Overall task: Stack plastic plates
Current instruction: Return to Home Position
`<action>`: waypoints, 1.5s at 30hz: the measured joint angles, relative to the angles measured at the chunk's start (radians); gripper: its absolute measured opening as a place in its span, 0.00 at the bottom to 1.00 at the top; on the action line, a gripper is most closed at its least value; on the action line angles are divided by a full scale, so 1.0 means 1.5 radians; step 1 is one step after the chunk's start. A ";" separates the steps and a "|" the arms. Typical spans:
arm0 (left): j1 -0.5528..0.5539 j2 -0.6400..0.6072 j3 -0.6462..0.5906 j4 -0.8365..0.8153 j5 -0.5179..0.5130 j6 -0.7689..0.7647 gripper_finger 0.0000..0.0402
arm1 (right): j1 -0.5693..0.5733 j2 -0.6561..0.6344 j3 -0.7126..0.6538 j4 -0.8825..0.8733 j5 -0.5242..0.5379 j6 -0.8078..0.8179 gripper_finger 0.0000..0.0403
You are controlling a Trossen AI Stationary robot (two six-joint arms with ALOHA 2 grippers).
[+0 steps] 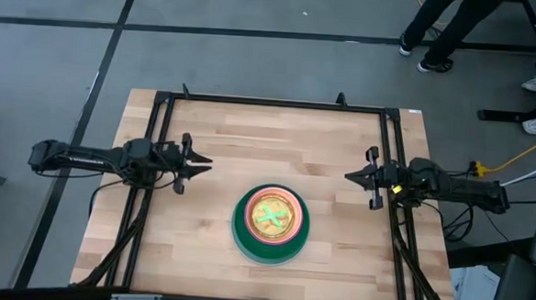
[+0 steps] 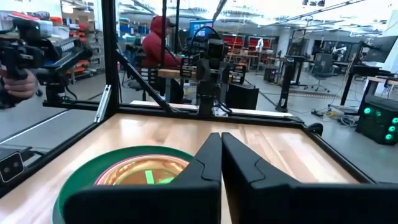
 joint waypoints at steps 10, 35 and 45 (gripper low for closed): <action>0.000 -0.120 -0.049 -0.046 -0.002 -0.021 0.22 | 0.000 -0.058 -0.042 -0.001 0.005 0.017 0.00; 0.000 -0.216 -0.048 -0.178 -0.008 -0.034 0.22 | 0.000 -0.058 -0.071 -0.009 -0.008 0.077 0.00; 0.000 -0.215 -0.048 -0.179 -0.008 -0.035 0.22 | 0.001 -0.056 -0.071 -0.018 0.034 0.099 0.00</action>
